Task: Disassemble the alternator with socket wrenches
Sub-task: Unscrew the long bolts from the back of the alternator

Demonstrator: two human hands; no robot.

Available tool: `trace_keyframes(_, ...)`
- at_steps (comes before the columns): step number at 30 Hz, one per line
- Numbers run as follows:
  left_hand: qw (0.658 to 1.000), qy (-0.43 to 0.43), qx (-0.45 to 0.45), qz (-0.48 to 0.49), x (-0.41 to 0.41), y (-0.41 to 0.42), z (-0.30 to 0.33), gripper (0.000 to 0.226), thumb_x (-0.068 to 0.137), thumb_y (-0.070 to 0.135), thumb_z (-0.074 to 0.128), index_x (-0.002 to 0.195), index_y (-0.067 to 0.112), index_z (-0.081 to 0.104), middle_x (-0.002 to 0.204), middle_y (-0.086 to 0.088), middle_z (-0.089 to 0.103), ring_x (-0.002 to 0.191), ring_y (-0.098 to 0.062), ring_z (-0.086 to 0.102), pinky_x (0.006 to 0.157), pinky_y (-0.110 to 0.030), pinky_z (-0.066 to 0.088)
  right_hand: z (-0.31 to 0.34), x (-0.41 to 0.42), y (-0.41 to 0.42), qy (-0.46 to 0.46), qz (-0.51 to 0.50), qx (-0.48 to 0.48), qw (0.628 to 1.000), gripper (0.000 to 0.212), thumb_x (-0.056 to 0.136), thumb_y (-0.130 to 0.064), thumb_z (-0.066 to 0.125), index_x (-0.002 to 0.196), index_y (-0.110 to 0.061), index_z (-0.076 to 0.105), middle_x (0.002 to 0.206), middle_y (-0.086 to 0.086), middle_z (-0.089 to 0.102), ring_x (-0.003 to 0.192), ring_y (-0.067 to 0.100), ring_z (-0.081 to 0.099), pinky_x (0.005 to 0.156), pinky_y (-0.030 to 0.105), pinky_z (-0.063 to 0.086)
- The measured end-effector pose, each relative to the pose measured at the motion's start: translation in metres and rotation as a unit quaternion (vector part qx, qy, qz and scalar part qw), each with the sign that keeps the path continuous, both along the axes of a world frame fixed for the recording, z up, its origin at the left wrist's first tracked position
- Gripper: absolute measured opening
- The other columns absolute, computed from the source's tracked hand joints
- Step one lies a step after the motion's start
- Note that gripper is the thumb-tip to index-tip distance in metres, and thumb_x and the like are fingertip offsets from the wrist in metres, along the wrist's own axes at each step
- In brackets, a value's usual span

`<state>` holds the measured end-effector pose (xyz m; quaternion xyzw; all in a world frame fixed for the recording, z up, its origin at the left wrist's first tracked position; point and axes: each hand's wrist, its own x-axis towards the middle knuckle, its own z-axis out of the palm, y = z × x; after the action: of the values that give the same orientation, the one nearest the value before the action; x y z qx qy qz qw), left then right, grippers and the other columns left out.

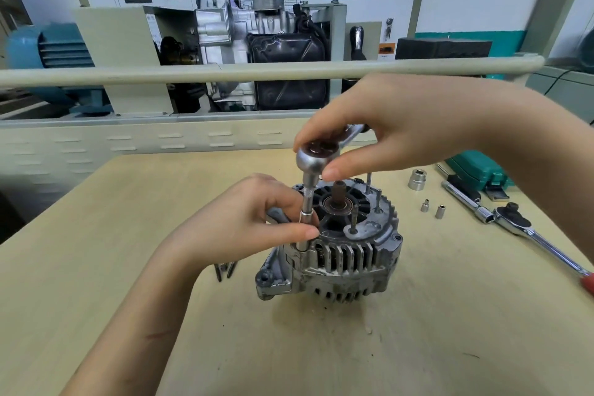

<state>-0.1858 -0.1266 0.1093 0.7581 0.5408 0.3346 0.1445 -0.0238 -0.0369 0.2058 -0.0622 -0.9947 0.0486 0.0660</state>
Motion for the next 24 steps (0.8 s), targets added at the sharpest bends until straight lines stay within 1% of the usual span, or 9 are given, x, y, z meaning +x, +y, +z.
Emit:
trace_keyframes(4, 0.998, 0.02, 0.036, 0.043, 0.001, 0.0015, -0.0022, 0.034, 0.066, 0.038, 0.068, 0.058, 0.005, 0.062, 0.069, -0.01, 0.067, 0.074, -0.021, 0.056, 0.079, -0.023, 0.04, -0.0032, -0.0032, -0.0032, 0.018, -0.021, 0.056, 0.998, 0.057, 0.069, -0.066, 0.042, 0.094, -0.02, 0.065, 0.072, -0.01, 0.06, 0.071, 0.003, 0.051, 0.062, 0.019, 0.04)
trace_keyframes(7, 0.999, 0.003, 0.004, 0.047, 0.0006, 0.0014, -0.0026, 0.038, 0.066, 0.043, 0.076, 0.062, 0.007, 0.065, 0.076, -0.013, 0.068, 0.079, -0.02, 0.058, 0.079, -0.029, 0.042, -0.005, -0.0039, -0.0065, 0.028, -0.017, 0.07, 0.997, 0.057, 0.068, -0.067, 0.04, 0.084, -0.017, 0.062, 0.057, -0.008, 0.05, 0.065, 0.003, 0.047, 0.057, 0.017, 0.036)
trace_keyframes(11, 0.996, -0.079, -0.046, -0.006, 0.0007, -0.0018, 0.002, 0.004, 0.067, 0.035, 0.067, 0.069, 0.035, 0.07, 0.088, 0.012, 0.071, 0.084, -0.004, 0.066, 0.075, -0.016, 0.05, -0.0028, -0.0036, -0.0073, 0.003, -0.01, 0.055, 0.998, 0.048, 0.073, -0.056, 0.042, 0.097, -0.02, 0.065, 0.078, -0.008, 0.063, 0.071, 0.006, 0.053, 0.068, 0.026, 0.042)
trace_keyframes(13, 0.996, -0.079, -0.04, -0.021, -0.0001, -0.0036, 0.0037, 0.01, 0.07, 0.032, 0.066, 0.072, 0.042, 0.069, 0.09, 0.016, 0.071, 0.087, -0.005, 0.066, 0.077, -0.017, 0.05, -0.0008, -0.0021, -0.0064, -0.004, 0.0, 0.035, 0.999, 0.042, 0.076, -0.049, 0.046, 0.102, -0.021, 0.065, 0.087, -0.012, 0.064, 0.079, 0.003, 0.055, 0.074, 0.025, 0.043)
trace_keyframes(15, 0.997, -0.074, -0.02, -0.012, 0.0008, -0.0049, 0.0052, 0.012, 0.071, 0.033, 0.069, 0.067, 0.044, 0.068, 0.087, 0.008, 0.072, 0.084, -0.01, 0.066, 0.076, -0.025, 0.051, -0.0004, -0.0003, -0.0055, 0.001, 0.014, 0.019, 1.0, 0.039, 0.078, -0.044, 0.05, 0.108, -0.022, 0.064, 0.095, -0.015, 0.064, 0.089, -0.002, 0.055, 0.081, 0.02, 0.044)
trace_keyframes(17, 0.998, -0.057, 0.006, 0.007, 0.0021, -0.0051, 0.0044, 0.01, 0.072, 0.035, 0.072, 0.063, 0.037, 0.067, 0.084, -0.002, 0.07, 0.08, -0.015, 0.064, 0.076, -0.033, 0.047, -0.0011, 0.0001, -0.0056, 0.008, 0.014, 0.02, 1.0, 0.042, 0.077, -0.047, 0.05, 0.108, -0.022, 0.064, 0.096, -0.014, 0.065, 0.089, -0.001, 0.056, 0.081, 0.021, 0.044)
trace_keyframes(19, 0.999, -0.028, 0.028, 0.033, 0.0028, -0.0034, 0.0012, 0.011, 0.067, 0.035, 0.069, 0.062, 0.026, 0.065, 0.08, -0.009, 0.069, 0.079, -0.015, 0.059, 0.078, -0.029, 0.044, -0.0018, -0.0013, -0.0059, 0.012, 0.002, 0.034, 0.999, 0.052, 0.07, -0.06, 0.049, 0.101, -0.022, 0.065, 0.084, -0.01, 0.065, 0.079, 0.004, 0.057, 0.072, 0.024, 0.045)
trace_keyframes(21, 0.998, -0.003, 0.041, 0.051, 0.0037, -0.0027, 0.0004, 0.029, 0.065, 0.039, 0.068, 0.064, 0.01, 0.064, 0.075, -0.011, 0.068, 0.081, -0.014, 0.055, 0.08, -0.022, 0.041, -0.0012, -0.0017, -0.0072, 0.018, -0.005, 0.036, 0.999, 0.061, 0.062, -0.068, 0.042, 0.09, -0.019, 0.064, 0.068, -0.008, 0.058, 0.068, 0.005, 0.053, 0.06, 0.019, 0.042)
trace_keyframes(24, 0.999, -0.009, 0.04, 0.032, 0.0047, -0.0032, 0.0013, 0.04, 0.065, 0.043, 0.072, 0.069, 0.003, 0.067, 0.073, -0.011, 0.066, 0.08, -0.019, 0.055, 0.08, -0.028, 0.042, -0.0026, 0.001, -0.0094, 0.018, 0.004, 0.044, 0.999, 0.059, 0.063, -0.069, 0.045, 0.085, -0.017, 0.062, 0.06, -0.009, 0.051, 0.062, 0.004, 0.049, 0.055, 0.016, 0.038)
